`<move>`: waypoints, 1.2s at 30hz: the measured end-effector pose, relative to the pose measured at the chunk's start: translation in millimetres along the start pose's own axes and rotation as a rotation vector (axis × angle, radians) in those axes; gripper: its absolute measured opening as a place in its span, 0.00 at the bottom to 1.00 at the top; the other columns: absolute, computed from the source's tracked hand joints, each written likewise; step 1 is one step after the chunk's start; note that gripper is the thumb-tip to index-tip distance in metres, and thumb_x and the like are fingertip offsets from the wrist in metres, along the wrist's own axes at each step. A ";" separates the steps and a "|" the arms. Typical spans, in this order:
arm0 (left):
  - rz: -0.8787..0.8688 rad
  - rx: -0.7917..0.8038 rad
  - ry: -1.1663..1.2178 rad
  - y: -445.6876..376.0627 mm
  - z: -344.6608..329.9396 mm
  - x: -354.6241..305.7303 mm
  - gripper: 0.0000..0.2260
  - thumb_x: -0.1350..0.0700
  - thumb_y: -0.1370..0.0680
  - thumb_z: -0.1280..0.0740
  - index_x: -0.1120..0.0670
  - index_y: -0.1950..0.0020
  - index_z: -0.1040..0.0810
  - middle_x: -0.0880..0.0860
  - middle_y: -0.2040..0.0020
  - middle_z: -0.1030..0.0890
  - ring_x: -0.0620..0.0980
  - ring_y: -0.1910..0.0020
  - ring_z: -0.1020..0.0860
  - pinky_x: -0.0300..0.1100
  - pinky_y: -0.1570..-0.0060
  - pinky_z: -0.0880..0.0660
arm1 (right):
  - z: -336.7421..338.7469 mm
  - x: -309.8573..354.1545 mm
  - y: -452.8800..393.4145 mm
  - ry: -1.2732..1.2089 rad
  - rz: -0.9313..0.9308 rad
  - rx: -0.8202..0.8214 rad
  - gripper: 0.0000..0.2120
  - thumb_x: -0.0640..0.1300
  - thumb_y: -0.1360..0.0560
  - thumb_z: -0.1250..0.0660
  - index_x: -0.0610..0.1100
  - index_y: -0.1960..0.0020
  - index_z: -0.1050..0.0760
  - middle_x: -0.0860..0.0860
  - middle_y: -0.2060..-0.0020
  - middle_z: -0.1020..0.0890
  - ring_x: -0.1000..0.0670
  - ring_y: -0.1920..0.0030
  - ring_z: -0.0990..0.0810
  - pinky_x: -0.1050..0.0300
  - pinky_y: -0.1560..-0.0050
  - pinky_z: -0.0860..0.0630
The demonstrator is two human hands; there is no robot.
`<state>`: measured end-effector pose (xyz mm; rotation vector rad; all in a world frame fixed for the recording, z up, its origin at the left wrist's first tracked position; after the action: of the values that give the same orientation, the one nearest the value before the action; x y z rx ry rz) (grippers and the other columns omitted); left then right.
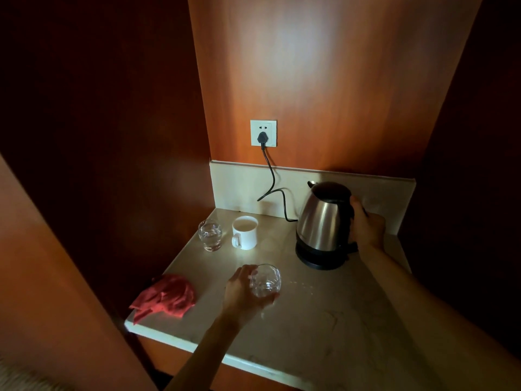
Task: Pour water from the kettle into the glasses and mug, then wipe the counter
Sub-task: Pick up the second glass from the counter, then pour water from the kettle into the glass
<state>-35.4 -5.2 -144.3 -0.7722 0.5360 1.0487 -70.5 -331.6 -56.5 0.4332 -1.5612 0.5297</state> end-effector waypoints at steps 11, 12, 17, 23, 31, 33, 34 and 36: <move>0.077 0.227 0.255 -5.3 1.8 19.2 0.35 0.43 0.47 0.14 0.39 0.44 0.23 0.40 0.48 0.17 0.37 0.52 0.17 0.32 0.55 0.20 | 3.8 65.4 20.6 0.252 0.071 0.269 0.26 0.70 0.36 0.28 0.50 0.79 0.24 0.53 0.80 0.26 0.55 0.80 0.28 0.64 0.76 0.34; 0.074 0.238 0.272 -5.1 1.7 20.0 0.34 0.44 0.46 0.14 0.39 0.44 0.23 0.39 0.49 0.17 0.36 0.52 0.17 0.31 0.56 0.20 | 3.5 64.8 23.6 0.278 0.077 0.305 0.26 0.70 0.37 0.27 0.50 0.78 0.24 0.52 0.79 0.26 0.54 0.79 0.28 0.64 0.76 0.34; 0.047 0.262 0.319 -3.8 2.3 19.8 0.32 0.47 0.45 0.14 0.35 0.46 0.23 0.33 0.46 0.19 0.33 0.51 0.18 0.29 0.58 0.22 | -2.6 61.2 44.1 0.393 0.081 0.501 0.26 0.71 0.36 0.26 0.49 0.75 0.21 0.52 0.78 0.26 0.53 0.79 0.29 0.65 0.78 0.38; 0.040 0.259 0.298 -5.2 0.1 23.3 0.33 0.43 0.45 0.15 0.33 0.45 0.25 0.33 0.47 0.19 0.30 0.50 0.20 0.28 0.57 0.22 | -18.0 70.8 66.4 0.600 0.099 0.663 0.29 0.72 0.37 0.27 0.47 0.76 0.28 0.49 0.80 0.32 0.51 0.81 0.37 0.64 0.78 0.44; -0.011 0.249 0.238 -6.6 -0.8 20.9 0.34 0.40 0.44 0.17 0.23 0.46 0.30 0.32 0.47 0.21 0.31 0.52 0.20 0.30 0.56 0.20 | -28.9 81.8 73.1 0.799 0.139 0.726 0.31 0.74 0.39 0.27 0.47 0.78 0.28 0.50 0.80 0.30 0.51 0.80 0.33 0.60 0.74 0.38; -0.021 0.238 0.226 -7.7 -3.0 22.2 0.34 0.40 0.45 0.17 0.22 0.46 0.30 0.35 0.46 0.20 0.35 0.52 0.19 0.36 0.53 0.18 | -31.7 84.0 74.0 0.849 0.155 0.726 0.31 0.74 0.38 0.28 0.48 0.80 0.28 0.52 0.80 0.29 0.52 0.80 0.31 0.61 0.74 0.36; -0.027 0.235 0.222 -8.0 -4.1 22.9 0.34 0.40 0.45 0.18 0.22 0.46 0.31 0.36 0.46 0.20 0.36 0.52 0.18 0.37 0.52 0.18 | -32.9 85.0 74.7 0.870 0.162 0.728 0.31 0.74 0.38 0.27 0.48 0.80 0.27 0.52 0.80 0.28 0.52 0.79 0.31 0.61 0.73 0.35; -0.032 0.234 0.221 -8.6 -5.5 24.9 0.34 0.40 0.45 0.17 0.23 0.46 0.30 0.37 0.45 0.20 0.38 0.51 0.18 0.41 0.51 0.17 | -34.7 86.3 75.1 0.900 0.178 0.733 0.31 0.73 0.35 0.27 0.47 0.78 0.26 0.52 0.80 0.27 0.52 0.78 0.29 0.60 0.72 0.34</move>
<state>-17.4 2.1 -163.1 -0.6898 0.8173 0.8575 -90.2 -246.4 25.0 0.5011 -0.5007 1.2423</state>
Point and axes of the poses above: each hand's wrist, its own y-axis away from the middle knuckle, its own z-axis out of the back of the hand, x = y × z, the point moved 5 cm from there along -y, towards the middle knuckle
